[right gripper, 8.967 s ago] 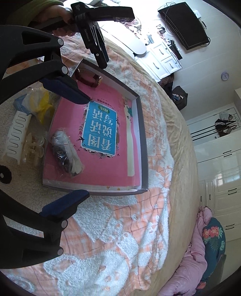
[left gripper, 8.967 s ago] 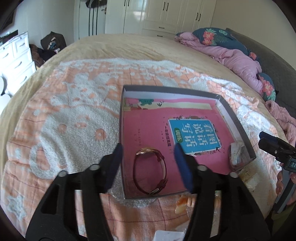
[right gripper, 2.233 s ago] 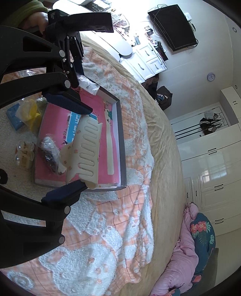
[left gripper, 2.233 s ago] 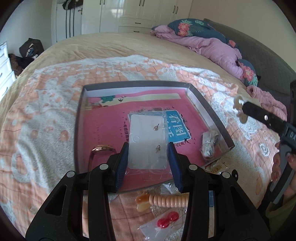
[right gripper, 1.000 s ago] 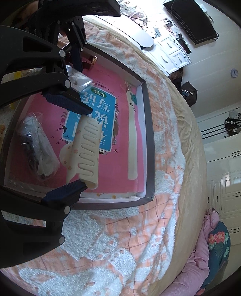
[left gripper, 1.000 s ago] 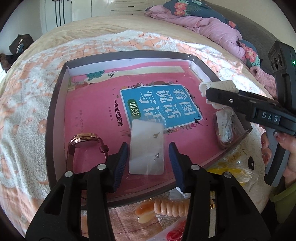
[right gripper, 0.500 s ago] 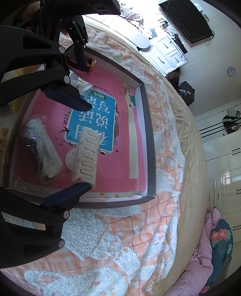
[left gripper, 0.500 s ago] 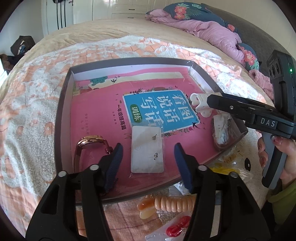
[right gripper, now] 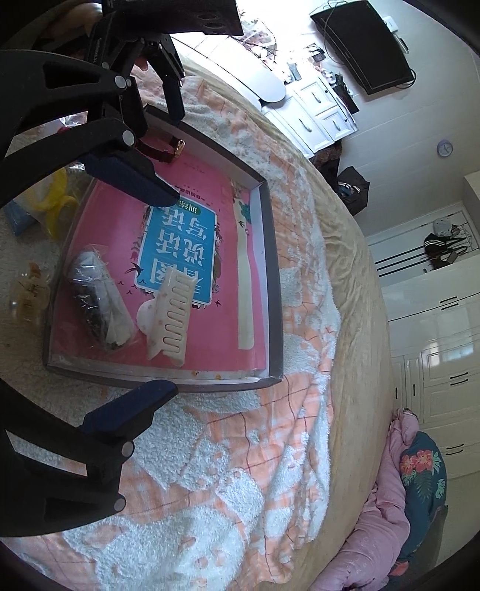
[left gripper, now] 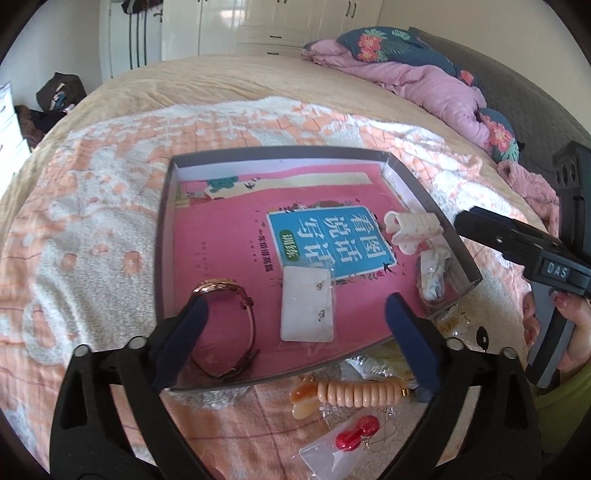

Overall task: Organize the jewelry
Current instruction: 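Place the earring card in the gray box with the left tool while the right tool places the comb there, then withdraw both open tools from the gray box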

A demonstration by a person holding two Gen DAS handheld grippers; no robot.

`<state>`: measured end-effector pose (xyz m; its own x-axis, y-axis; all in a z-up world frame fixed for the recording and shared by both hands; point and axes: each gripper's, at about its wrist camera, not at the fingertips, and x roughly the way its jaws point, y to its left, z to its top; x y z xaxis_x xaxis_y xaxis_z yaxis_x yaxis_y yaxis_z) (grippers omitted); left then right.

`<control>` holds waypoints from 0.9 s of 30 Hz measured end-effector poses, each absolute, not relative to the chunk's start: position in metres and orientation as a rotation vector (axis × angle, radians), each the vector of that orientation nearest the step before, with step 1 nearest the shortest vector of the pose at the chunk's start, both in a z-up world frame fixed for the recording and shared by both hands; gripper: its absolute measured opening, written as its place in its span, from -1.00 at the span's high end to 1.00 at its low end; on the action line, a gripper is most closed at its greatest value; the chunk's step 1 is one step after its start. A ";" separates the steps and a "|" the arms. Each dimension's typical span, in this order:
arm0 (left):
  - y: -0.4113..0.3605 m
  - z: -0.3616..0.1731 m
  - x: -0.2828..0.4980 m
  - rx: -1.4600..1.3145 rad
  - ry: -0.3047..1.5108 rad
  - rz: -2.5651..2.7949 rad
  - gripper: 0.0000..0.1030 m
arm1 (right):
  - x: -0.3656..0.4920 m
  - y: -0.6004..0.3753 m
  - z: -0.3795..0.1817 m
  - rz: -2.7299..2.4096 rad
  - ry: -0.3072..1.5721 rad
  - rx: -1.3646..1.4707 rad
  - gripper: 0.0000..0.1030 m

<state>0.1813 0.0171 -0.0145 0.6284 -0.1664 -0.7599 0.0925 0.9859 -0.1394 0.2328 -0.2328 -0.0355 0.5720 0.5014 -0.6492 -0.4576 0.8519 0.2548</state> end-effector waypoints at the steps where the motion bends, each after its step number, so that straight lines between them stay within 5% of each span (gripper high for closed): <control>1: 0.019 -0.013 0.180 -0.094 0.875 -0.144 -0.81 | 0.230 -0.234 -0.033 0.563 0.774 0.062 -0.83; 27: 0.055 0.058 0.115 -0.185 0.699 -0.055 -0.82 | 0.159 -0.258 0.029 0.605 0.602 0.097 -0.92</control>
<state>0.1145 0.0549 0.0576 0.7648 -0.1120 -0.6344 -0.0116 0.9822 -0.1874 0.1592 -0.2584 0.0289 0.6580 0.5605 -0.5029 -0.5057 0.8237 0.2564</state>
